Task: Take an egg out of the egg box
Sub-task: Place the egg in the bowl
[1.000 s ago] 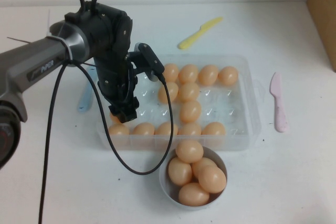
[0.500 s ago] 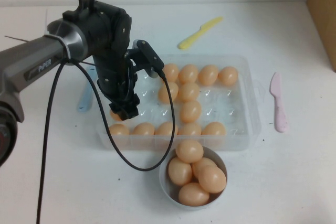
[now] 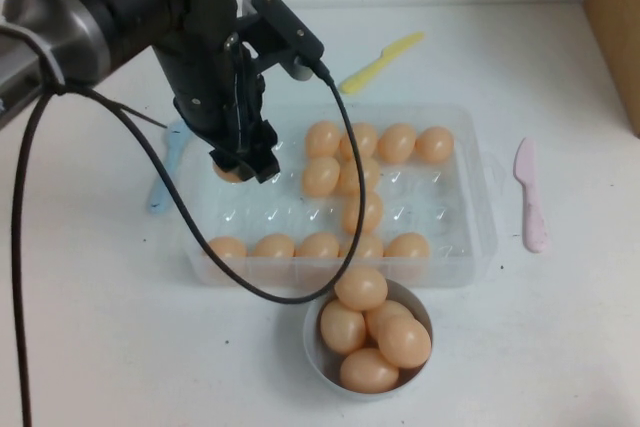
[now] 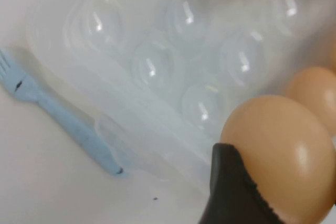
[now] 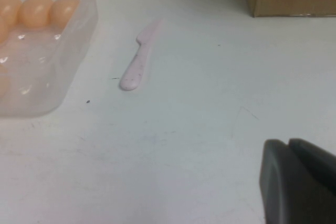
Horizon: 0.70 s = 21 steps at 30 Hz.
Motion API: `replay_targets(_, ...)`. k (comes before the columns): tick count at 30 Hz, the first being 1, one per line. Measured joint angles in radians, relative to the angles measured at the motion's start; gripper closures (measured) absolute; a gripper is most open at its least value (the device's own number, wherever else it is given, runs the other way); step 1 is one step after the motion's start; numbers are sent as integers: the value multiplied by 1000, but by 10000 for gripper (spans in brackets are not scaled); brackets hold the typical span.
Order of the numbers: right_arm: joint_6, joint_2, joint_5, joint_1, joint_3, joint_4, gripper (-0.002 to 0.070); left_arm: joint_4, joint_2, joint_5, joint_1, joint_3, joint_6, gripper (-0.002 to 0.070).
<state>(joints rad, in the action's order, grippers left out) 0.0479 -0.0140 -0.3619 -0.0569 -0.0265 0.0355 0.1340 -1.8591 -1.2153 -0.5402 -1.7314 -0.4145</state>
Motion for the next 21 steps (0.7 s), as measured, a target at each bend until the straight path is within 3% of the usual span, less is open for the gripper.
replay_targets(5,0,0,0,0,0,0,694,0,65,-10,-90,27,48,344)
replay_targets(11,0,0,0,0,0,0,694,-4,179,20,-196,206,65,344)
replay_targets(21,0,0,0,0,0,0,694,-64,340,291,-324,537,117,344)
